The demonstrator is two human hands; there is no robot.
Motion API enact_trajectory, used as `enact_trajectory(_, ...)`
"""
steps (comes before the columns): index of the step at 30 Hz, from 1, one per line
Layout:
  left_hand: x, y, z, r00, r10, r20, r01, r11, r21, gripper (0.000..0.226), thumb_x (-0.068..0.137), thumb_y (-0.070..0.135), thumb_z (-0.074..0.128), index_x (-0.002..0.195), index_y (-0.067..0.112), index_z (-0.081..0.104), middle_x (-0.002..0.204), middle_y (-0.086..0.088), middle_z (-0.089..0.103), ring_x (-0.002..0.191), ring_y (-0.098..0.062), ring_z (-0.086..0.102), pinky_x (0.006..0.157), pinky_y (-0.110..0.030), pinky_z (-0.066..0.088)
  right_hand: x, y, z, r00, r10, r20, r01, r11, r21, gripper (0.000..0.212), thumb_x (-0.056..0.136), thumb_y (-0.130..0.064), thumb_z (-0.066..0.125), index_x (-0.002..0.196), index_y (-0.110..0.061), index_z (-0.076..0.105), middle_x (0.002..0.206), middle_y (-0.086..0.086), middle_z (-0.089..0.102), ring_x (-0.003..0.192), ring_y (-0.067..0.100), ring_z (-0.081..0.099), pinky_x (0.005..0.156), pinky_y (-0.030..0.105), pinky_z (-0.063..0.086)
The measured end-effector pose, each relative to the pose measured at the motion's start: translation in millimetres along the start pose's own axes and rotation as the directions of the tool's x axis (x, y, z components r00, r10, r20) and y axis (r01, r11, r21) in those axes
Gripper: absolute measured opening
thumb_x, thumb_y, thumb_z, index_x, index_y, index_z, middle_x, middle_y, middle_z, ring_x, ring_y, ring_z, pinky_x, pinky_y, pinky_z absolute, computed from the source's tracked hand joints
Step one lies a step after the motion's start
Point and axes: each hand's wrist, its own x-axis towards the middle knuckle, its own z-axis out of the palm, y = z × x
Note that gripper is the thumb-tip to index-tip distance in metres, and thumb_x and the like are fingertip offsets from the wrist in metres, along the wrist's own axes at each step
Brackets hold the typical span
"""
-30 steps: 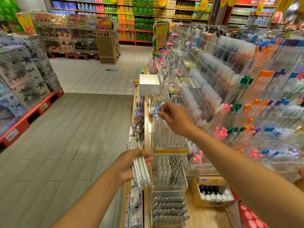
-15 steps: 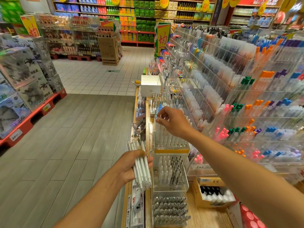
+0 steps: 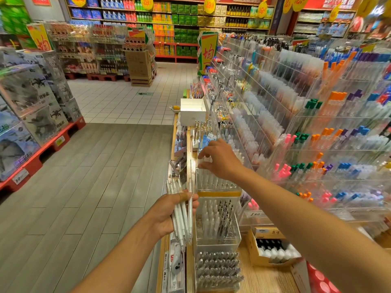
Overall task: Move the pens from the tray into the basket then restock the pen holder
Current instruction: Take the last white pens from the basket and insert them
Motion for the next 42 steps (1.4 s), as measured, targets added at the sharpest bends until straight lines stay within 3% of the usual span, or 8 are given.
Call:
enact_trajectory(3, -1.4, 0.0, 4.3, 0.998, 0.019, 0.065, -0.016, 0.999, -0.049, 0.028, 0.08, 0.003, 0.068, 0.106, -0.007, 0.062, 0.077, -0.017, 0.066, 0.061, -0.021, 0.068, 0.057, -0.027, 0.06, -19.9, -4.7, -3.4, 0.997, -0.002, -0.073, 0.02, 0.97, 0.243, 0.023, 0.087, -0.033, 0.07, 0.108, -0.025, 0.069, 0.088, -0.009, 0.06, 0.083, 0.002, 0.048, 0.078, 0.022, 0.035)
enact_trajectory(6, 1.4, -1.5, 9.7, 0.995, 0.043, 0.087, -0.036, 0.996, -0.086, 0.034, 0.086, 0.002, 0.063, 0.118, -0.005, 0.055, 0.073, -0.016, 0.068, 0.057, -0.02, 0.068, 0.054, -0.027, 0.059, -43.1, -6.5, -2.7, 0.971, 0.053, 0.233, -0.183, 0.794, 0.579, 0.024, 0.093, -0.03, 0.062, 0.116, -0.021, 0.065, 0.093, -0.007, 0.065, 0.08, 0.001, 0.058, 0.072, 0.017, 0.048)
enact_trajectory(9, 4.7, -4.6, 16.8, 0.992, 0.031, 0.122, -0.03, 0.999, -0.012, 0.026, 0.078, 0.008, 0.068, 0.097, -0.01, 0.069, 0.07, -0.015, 0.067, 0.056, -0.018, 0.068, 0.054, -0.026, 0.059, -60.8, -2.1, -0.3, 0.91, 0.028, 0.414, -0.362, 0.54, 0.76, 0.02, 0.097, -0.025, 0.056, 0.113, -0.018, 0.065, 0.072, -0.013, 0.058, 0.062, 0.004, 0.049, 0.06, 0.016, 0.043)
enact_trajectory(16, 19.6, -13.6, 34.4, 0.985, -0.021, 0.171, 0.036, 0.995, -0.091, 0.025, 0.082, 0.002, 0.064, 0.106, -0.002, 0.063, 0.077, -0.019, 0.066, 0.06, -0.024, 0.068, 0.055, -0.032, 0.061, -71.1, 34.5, -31.8, 0.915, 0.257, 0.31, -0.366, 0.212, 0.906, 0.014, 0.097, -0.016, 0.053, 0.095, -0.003, 0.06, 0.077, 0.004, 0.058, 0.063, 0.009, 0.057, 0.06, 0.022, 0.049)
enact_trajectory(20, 27.8, -19.6, 30.4, 0.993, -0.095, 0.073, 0.095, 0.995, -0.003, 0.028, 0.078, -0.001, 0.064, 0.104, -0.013, 0.064, 0.076, -0.021, 0.068, 0.06, -0.024, 0.069, 0.056, -0.032, 0.062, -70.2, 64.6, -59.9, 0.891, 0.453, -0.036, -0.216, 0.492, 0.843, 0.007, 0.097, -0.016, 0.054, 0.094, -0.012, 0.059, 0.075, 0.004, 0.061, 0.061, 0.01, 0.061, 0.056, 0.021, 0.052)
enact_trajectory(26, 37.6, -26.9, 25.1, 0.996, -0.087, -0.033, 0.086, 0.996, -0.012, 0.031, 0.085, -0.005, 0.061, 0.115, -0.013, 0.06, 0.092, -0.025, 0.072, 0.074, -0.028, 0.074, 0.061, -0.038, 0.061, -70.7, 80.3, -51.3, 0.897, 0.343, -0.279, -0.176, 0.855, 0.487, 0.008, 0.097, -0.019, 0.057, 0.089, -0.021, 0.057, 0.071, -0.001, 0.062, 0.064, 0.012, 0.062, 0.06, 0.027, 0.051)
enact_trajectory(32, 36.7, -23.3, 27.3, 0.996, -0.086, -0.018, 0.085, 0.996, -0.026, 0.011, 0.091, -0.002, 0.06, 0.095, -0.01, 0.066, 0.086, -0.024, 0.072, 0.072, -0.029, 0.074, 0.063, -0.043, 0.063, -69.8, 81.8, -29.8, 0.928, 0.29, -0.233, -0.175, 0.893, 0.415, 0.005, 0.095, -0.023, 0.059, 0.092, -0.019, 0.058, 0.072, -0.006, 0.063, 0.067, 0.01, 0.062, 0.061, 0.028, 0.05)
enact_trajectory(42, 33.0, -23.7, 23.0, 0.995, -0.079, -0.057, 0.08, 0.997, 0.011, 0.018, 0.084, -0.008, 0.06, 0.099, -0.017, 0.067, 0.097, -0.03, 0.072, 0.084, -0.032, 0.075, 0.066, -0.041, 0.063, -72.4, 81.8, -7.9, 0.957, 0.239, -0.164, -0.165, 0.915, 0.369, 0.018, 0.088, -0.026, 0.07, 0.095, -0.014, 0.058, 0.071, -0.013, 0.059, 0.065, 0.006, 0.06, 0.062, 0.028, 0.053)
